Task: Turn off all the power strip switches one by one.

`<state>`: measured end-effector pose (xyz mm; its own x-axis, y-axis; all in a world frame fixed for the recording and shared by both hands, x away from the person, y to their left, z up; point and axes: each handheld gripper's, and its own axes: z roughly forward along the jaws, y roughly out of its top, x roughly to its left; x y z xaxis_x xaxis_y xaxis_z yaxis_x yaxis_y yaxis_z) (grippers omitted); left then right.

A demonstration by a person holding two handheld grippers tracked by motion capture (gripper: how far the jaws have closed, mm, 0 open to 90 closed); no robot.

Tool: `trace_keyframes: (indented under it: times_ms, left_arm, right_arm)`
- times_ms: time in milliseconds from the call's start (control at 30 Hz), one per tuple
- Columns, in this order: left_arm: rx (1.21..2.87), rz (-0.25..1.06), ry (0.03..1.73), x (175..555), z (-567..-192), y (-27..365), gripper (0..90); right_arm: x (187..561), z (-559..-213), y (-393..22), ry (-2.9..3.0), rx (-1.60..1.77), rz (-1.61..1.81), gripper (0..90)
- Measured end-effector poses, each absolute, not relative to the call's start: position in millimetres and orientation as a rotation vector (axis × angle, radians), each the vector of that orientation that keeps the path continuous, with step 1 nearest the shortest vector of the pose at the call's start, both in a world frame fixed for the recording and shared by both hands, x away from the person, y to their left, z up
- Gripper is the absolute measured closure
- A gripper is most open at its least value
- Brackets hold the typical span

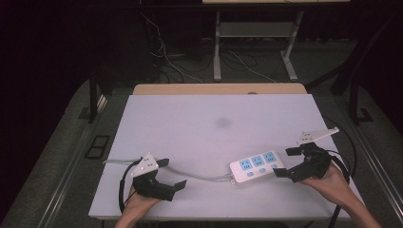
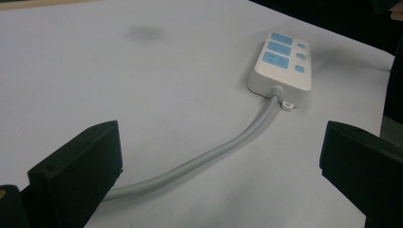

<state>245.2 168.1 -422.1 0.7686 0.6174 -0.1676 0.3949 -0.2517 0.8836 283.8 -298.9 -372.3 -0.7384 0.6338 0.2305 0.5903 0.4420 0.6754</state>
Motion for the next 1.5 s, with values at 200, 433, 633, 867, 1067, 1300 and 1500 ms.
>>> trace_keyframes:
  times_ms: [200, 433, 633, 867, 1067, 1300, 1500]
  left_arm:
    - [1.880, 0.255, 0.775, 245, -422, 168, 0.0]
    - [1.874, 0.253, 0.778, 245, -422, 169, 0.0]
    - [1.871, 0.252, 0.778, 245, -422, 170, 0.0]
    - [1.867, 0.256, 0.779, 245, -422, 171, 0.0]
    - [1.869, 0.256, 0.779, 245, -422, 171, 0.0]
    - [1.872, 0.258, 0.779, 246, -422, 171, 0.0]
    - [1.871, 0.255, 0.779, 246, -423, 170, 0.0]
  right_arm:
    - [293, -372, -296, 2.656, 1.103, 1.133, 0.5]
    - [301, -370, -293, 2.681, 1.071, 1.013, 1.0]
    - [307, -367, -293, 2.718, 1.054, 0.974, 22.5]
    - [315, -369, -294, 2.767, 1.068, 0.971, 47.9]
    - [318, -371, -296, 2.753, 1.102, 0.975, 59.0]
    - [326, -378, -302, 2.793, 1.172, 1.010, 79.6]
    - [327, -392, -305, 2.808, 1.200, 1.041, 90.0]
